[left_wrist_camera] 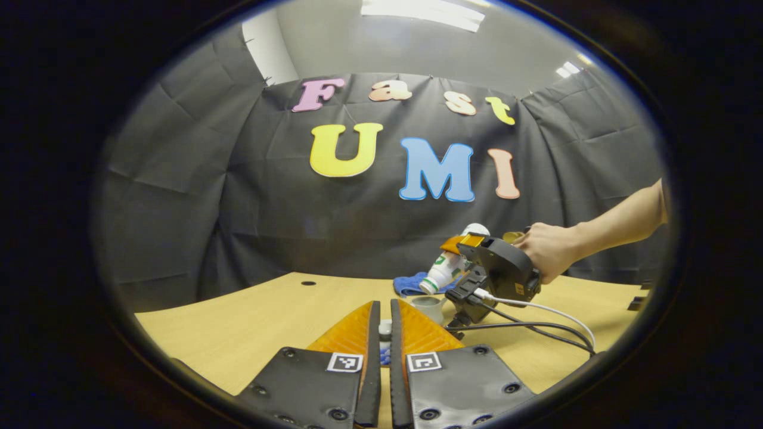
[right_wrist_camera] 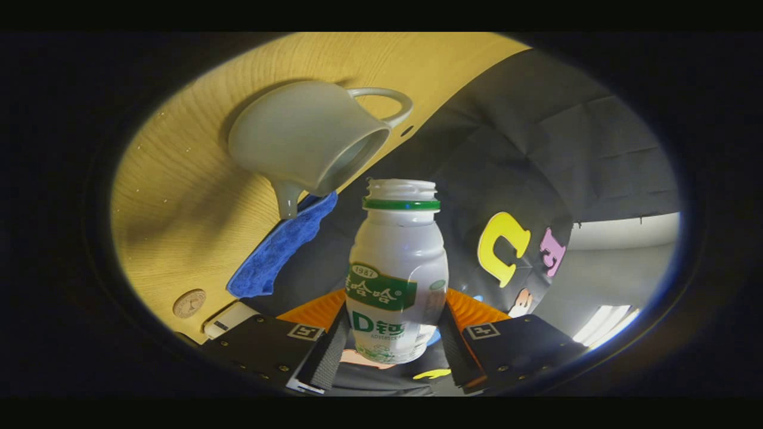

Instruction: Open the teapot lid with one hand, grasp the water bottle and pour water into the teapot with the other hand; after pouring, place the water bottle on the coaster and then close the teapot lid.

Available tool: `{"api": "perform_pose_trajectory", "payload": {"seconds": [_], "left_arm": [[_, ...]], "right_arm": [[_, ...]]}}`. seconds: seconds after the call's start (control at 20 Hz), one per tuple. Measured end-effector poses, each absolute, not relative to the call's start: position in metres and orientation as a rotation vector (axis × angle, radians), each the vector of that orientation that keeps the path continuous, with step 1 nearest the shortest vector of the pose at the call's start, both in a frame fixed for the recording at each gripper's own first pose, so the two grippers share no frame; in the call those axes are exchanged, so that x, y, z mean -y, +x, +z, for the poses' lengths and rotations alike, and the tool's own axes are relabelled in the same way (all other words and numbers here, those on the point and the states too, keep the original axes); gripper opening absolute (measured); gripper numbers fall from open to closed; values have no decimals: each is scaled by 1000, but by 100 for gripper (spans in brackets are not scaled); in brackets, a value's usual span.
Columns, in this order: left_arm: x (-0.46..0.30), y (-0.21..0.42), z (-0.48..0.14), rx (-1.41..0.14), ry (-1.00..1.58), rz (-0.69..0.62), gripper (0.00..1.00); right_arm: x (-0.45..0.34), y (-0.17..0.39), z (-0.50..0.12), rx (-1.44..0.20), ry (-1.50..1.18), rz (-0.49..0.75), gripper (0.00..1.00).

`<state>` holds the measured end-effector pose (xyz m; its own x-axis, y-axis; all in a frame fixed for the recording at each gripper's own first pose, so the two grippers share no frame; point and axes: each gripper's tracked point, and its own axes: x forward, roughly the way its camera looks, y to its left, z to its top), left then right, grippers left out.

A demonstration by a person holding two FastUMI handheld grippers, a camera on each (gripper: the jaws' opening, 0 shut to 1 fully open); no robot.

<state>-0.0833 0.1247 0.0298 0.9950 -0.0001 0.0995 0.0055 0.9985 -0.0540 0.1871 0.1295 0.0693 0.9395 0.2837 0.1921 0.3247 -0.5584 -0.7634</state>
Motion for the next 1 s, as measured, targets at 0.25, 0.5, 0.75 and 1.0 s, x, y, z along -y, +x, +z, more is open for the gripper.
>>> {"api": "perform_pose_trajectory", "payload": {"seconds": [0.25,0.5,0.75,1.0], "left_arm": [[-124,-84,30,102,-47,-3,13],[-124,-83,29,96,-41,-1,13],[-123,-87,33,116,-27,1,13],[-119,-83,28,107,-38,-4,13]], "right_arm": [[-122,189,66,373,-2116,-36,72],[-111,195,54,266,-1966,22,72],[-89,201,35,96,-1657,102,72],[-69,189,46,31,-1116,121,72]]}}
